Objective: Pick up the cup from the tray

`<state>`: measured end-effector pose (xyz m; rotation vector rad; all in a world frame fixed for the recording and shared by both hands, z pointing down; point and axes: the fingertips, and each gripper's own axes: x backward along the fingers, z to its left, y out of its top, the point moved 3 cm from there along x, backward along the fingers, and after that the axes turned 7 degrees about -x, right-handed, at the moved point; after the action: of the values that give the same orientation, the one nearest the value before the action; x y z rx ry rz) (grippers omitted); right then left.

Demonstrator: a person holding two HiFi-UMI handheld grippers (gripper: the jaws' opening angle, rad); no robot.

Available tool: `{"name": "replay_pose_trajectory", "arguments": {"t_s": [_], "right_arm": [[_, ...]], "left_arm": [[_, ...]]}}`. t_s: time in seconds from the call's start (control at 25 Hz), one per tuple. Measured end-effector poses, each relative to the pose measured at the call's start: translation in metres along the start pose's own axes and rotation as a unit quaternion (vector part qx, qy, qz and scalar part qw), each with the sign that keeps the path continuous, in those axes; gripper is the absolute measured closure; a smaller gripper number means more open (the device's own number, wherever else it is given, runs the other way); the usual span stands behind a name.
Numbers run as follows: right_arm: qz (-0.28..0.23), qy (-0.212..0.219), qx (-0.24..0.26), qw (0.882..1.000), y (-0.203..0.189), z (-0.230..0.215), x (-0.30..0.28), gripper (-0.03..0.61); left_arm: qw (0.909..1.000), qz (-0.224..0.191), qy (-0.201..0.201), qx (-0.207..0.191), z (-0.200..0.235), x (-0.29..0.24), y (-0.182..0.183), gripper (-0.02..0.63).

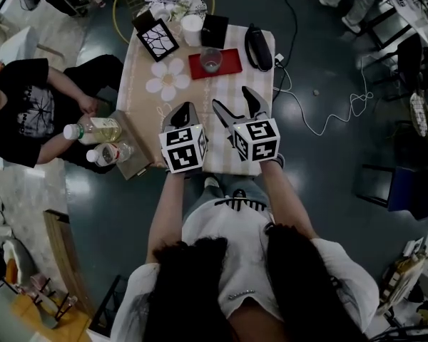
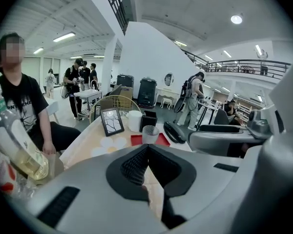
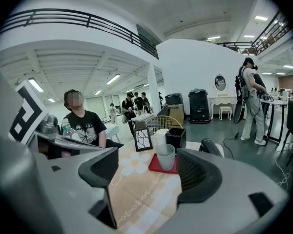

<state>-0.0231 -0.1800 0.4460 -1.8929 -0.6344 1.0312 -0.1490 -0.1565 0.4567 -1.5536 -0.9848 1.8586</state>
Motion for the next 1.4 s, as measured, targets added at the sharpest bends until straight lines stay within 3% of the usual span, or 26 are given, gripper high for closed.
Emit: {"name": "replay_pose_trajectory", "arguments": {"t_s": [0.16,0.6,1.12,1.4], "right_arm": [[0.016,0.013,0.025,0.999,-0.001,-0.007,-0.026,0.178],[0.044,0.017,0.01,0.999,-0.012,-0.042,-0.095,0.176],[0.06,0.033,0.025,0.997,-0.023,-0.061,-0.168,0.155],[0.062,0.021,0.029,0.997,-0.032,-0.068,-0.192,0.147]], "left_arm": [[0.9998,0.014,0.005,0.01,0.005,-0.021,0.001,0.607],[0.9985,0.029,0.009,0.045,0.016,-0.083,0.009,0.607],[0.9982,0.05,0.023,0.024,0.029,-0.142,0.005,0.607],[0.9976,0.062,0.022,0.024,0.039,-0.163,0.001,0.607]]}}
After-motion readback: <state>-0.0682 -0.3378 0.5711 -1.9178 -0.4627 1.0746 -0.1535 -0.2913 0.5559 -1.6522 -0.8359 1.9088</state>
